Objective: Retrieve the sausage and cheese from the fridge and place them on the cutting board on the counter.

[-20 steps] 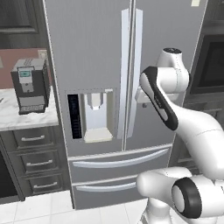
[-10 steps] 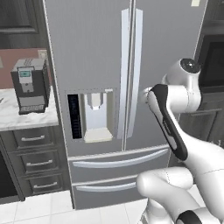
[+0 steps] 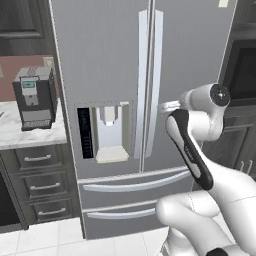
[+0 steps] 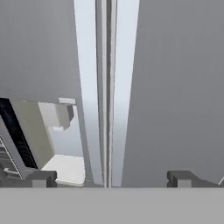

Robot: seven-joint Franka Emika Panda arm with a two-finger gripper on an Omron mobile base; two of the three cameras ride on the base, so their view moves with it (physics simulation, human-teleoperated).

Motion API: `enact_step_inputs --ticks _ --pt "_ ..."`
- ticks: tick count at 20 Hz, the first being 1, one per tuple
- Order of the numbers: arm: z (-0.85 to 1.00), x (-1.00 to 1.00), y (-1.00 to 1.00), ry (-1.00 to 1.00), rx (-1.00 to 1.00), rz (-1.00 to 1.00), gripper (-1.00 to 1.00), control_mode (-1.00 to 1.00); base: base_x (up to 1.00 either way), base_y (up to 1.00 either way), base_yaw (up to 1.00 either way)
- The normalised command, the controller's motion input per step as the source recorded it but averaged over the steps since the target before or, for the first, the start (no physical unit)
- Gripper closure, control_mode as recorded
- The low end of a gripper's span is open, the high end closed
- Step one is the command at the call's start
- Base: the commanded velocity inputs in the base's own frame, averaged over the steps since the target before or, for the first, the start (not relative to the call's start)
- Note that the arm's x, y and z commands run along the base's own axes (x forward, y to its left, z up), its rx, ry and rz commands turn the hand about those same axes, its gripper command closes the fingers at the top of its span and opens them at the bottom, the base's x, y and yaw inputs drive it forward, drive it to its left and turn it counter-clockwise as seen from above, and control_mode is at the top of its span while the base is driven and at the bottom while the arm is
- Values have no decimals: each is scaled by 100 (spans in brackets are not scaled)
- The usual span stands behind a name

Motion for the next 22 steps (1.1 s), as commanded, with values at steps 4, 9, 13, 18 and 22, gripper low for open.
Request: enact_step_inputs --ticks 4,9,13,18,22 --pt "61 40 0 4 0 0 -100 -100 0 0 0" --pt "30 37 0 14 0 0 -100 -100 0 0 0" --pt "-4 45 0 6 0 0 -100 -100 0 0 0" --pt "-44 35 0 0 0 0 -100 -100 0 0 0" --pt "-28 37 0 0 0 0 -100 -100 0 0 0"
